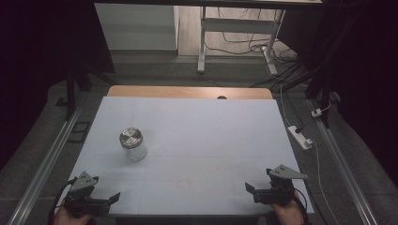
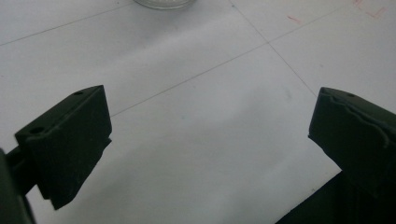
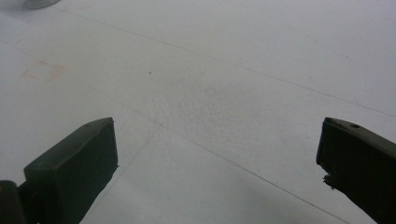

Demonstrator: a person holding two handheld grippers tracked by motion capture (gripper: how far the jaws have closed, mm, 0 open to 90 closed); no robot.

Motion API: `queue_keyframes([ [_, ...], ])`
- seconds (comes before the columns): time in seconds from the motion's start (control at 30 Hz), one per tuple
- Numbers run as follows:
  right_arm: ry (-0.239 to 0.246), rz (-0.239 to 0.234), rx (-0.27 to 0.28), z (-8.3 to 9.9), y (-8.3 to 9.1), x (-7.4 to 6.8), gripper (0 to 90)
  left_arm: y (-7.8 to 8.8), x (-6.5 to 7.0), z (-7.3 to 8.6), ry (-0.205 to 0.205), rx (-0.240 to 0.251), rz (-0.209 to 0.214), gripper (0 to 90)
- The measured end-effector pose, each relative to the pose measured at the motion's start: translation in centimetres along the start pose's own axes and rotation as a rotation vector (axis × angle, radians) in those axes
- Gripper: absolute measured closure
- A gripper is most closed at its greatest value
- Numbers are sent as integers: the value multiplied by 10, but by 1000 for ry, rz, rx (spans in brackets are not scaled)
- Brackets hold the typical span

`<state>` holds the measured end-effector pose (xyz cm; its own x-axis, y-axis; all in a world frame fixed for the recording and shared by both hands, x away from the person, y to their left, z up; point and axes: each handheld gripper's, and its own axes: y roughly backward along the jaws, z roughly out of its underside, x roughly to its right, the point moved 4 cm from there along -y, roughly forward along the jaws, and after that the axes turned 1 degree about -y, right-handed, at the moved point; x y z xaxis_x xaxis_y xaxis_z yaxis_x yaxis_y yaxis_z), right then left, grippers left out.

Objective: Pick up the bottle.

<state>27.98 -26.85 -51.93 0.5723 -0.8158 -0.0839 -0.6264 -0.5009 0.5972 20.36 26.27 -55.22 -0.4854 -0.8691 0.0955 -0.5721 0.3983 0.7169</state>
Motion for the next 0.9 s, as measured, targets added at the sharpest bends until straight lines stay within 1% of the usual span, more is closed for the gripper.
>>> queue_keyframes([
  [0.03, -2, -14, -4, 0, 0, 0, 0, 0, 0, 0, -3, -1, 3, 1],
  [0.1, -3, -19, -7, 0, 0, 0, 0, -1, 1, 0, -12, -12, 6, 2],
  [0.17, -3, -37, -16, 0, -1, 0, 0, -2, 1, 0, -12, -17, 5, 5],
  [0.2, -3, -37, -16, 0, -1, 0, 0, -2, 1, 0, -11, -16, 10, 5],
  [0.27, -3, -47, -20, 0, -2, 0, 0, -1, 0, 0, 2, -8, 25, 4],
  [0.3, -4, -48, -21, 0, -2, 1, 0, -1, 0, 0, 2, -8, 25, 5],
  [0.33, -6, -51, -20, 0, -2, 1, 0, -1, -1, 0, 14, -7, 35, 2],
  [0.4, -8, -55, -23, 0, -2, 1, 0, -1, -2, 0, 21, -6, 37, 0],
  [0.57, -5, -59, -33, 1, -3, 1, 0, -3, -4, -1, 43, -28, 45, 0],
  [0.8, -2, -64, -37, 1, -3, 0, 0, -4, -5, -1, 53, -36, 55, 0],
  [0.9, 3, -69, -43, 1, -4, -1, 0, -4, -6, -1, 59, -32, 65, 0],
])
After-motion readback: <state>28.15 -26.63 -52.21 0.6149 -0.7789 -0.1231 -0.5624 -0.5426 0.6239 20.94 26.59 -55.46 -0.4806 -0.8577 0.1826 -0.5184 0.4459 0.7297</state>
